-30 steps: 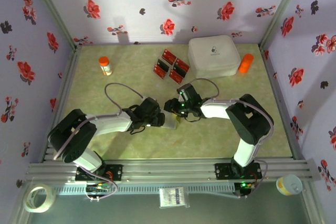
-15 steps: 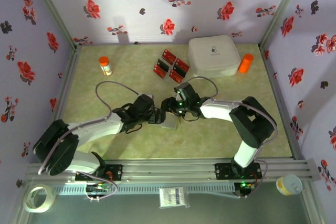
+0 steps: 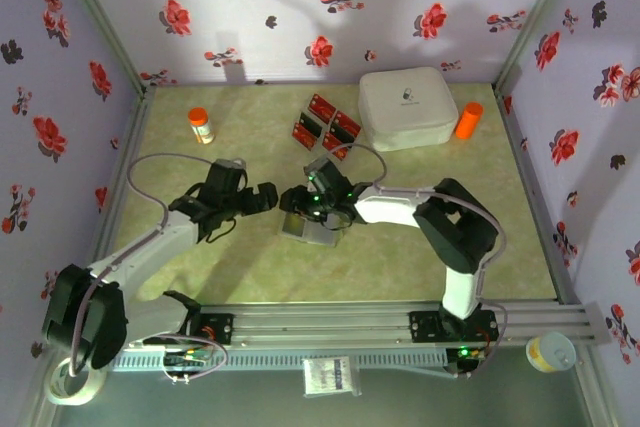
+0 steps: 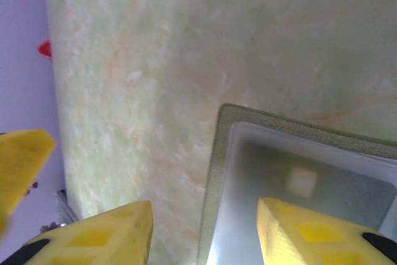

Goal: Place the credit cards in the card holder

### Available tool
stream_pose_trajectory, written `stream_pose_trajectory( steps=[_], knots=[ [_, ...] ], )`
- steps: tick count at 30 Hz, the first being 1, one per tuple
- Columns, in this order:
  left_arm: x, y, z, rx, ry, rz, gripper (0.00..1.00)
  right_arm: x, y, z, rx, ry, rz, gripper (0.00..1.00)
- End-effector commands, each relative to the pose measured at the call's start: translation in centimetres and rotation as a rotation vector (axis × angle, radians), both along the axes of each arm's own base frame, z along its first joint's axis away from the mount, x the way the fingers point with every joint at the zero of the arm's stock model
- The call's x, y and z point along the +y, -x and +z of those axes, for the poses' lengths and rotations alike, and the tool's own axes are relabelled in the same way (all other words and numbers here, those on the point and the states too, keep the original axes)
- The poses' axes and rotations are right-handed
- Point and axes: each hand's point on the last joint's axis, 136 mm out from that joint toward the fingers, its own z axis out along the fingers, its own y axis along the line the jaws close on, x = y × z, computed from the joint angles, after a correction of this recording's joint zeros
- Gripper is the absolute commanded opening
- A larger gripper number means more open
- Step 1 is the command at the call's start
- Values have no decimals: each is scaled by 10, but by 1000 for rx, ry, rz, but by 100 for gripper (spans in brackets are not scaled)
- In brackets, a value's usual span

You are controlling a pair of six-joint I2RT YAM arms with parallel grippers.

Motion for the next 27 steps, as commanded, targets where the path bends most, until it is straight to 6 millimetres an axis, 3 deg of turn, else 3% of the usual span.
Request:
stream_pose_trajectory(
  steps=[1,19,27],
  knots=[
    [1,2,4,14,9,-47,100,5,-4,-10,28,15,-28,48],
    [-1,9,-19,91,40,-65,100,-21,-4,-5,-7,18,-61,45],
    [-4,11,-23,105,52,-69,100,-37,-4,-15,11,36,-79,16]
  ],
)
